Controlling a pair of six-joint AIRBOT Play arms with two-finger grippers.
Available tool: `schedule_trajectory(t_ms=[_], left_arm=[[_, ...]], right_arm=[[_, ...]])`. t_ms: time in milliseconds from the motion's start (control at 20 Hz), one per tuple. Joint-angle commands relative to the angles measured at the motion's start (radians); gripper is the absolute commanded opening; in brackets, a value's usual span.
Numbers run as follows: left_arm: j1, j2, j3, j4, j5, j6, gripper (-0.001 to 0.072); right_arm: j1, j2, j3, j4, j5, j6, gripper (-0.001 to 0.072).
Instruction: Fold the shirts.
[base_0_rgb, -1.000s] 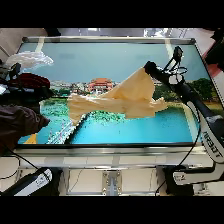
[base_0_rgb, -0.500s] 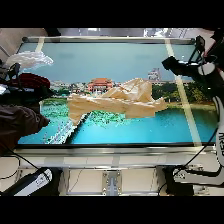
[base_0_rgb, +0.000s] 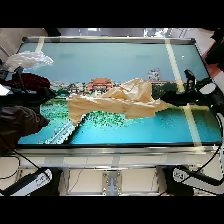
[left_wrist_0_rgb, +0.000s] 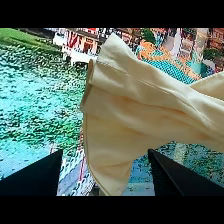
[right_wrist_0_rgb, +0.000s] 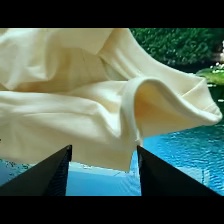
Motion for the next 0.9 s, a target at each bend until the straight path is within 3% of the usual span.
schedule_trajectory(t_ms=[0, 500, 600, 750, 800, 850], left_arm=[[0.000, -0.003, -0.006, -0.002, 0.000, 0.000, 0.0603], [0.000, -0.074, -0.031, -0.087, 0.008, 0.000, 0.0603], [0.000, -0.097, -0.031, -0.128, 0.008, 0.000, 0.0604], [0.000, -0.126, -0.032, -0.182, 0.027, -0.010, 0.0603], [0.000, -0.138, -0.032, -0.200, 0.045, -0.050, 0.0603], [-0.004, -0.153, -0.032, -0.214, 0.066, -0.090, 0.0603]], right_arm=[[0.011, -0.017, -0.066, 0.025, -0.048, -0.031, 0.0455], [0.012, -0.046, -0.050, 0.018, -0.203, -0.032, 0.0453], [0.012, -0.076, -0.050, 0.038, -0.183, -0.032, 0.0405], [0.012, -0.135, -0.050, 0.087, -0.083, -0.092, 0.0405], [0.012, -0.143, -0.050, 0.109, -0.086, -0.103, 0.0399], [0.012, -0.145, -0.050, 0.127, -0.107, -0.103, 0.0328]])
